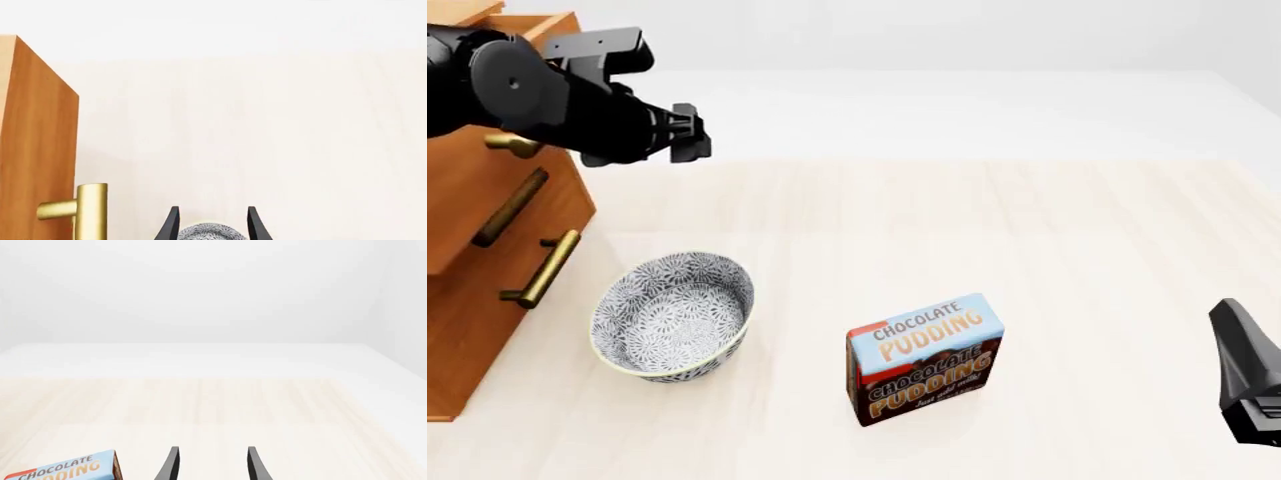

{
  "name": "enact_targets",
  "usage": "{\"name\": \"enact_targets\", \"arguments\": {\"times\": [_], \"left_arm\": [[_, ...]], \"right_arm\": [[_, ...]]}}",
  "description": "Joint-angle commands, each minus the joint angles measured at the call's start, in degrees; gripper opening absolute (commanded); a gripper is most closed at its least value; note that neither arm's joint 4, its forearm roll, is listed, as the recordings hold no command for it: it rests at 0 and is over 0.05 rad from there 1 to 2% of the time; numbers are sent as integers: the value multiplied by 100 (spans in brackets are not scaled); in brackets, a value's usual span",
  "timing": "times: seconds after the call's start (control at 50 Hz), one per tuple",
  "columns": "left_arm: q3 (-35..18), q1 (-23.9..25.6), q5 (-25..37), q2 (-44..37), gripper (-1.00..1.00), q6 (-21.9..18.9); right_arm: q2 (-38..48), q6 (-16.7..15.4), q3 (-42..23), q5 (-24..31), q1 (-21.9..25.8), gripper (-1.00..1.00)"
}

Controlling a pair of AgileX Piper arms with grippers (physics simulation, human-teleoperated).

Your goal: Put the butter at the back in the top drawer of the cabinet and close it.

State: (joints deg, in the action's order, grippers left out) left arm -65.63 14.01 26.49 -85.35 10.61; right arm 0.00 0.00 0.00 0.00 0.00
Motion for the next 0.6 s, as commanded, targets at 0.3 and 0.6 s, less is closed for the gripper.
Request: {"name": "enact_targets", "arguments": {"times": [0.3,0.6], "left_arm": [[237,-642,17,226,100,-154],[173,-1022,173,356,100,-267]], "right_arm": [[0,0,0,0,0,100],[0,0,0,0,0,100]]}}
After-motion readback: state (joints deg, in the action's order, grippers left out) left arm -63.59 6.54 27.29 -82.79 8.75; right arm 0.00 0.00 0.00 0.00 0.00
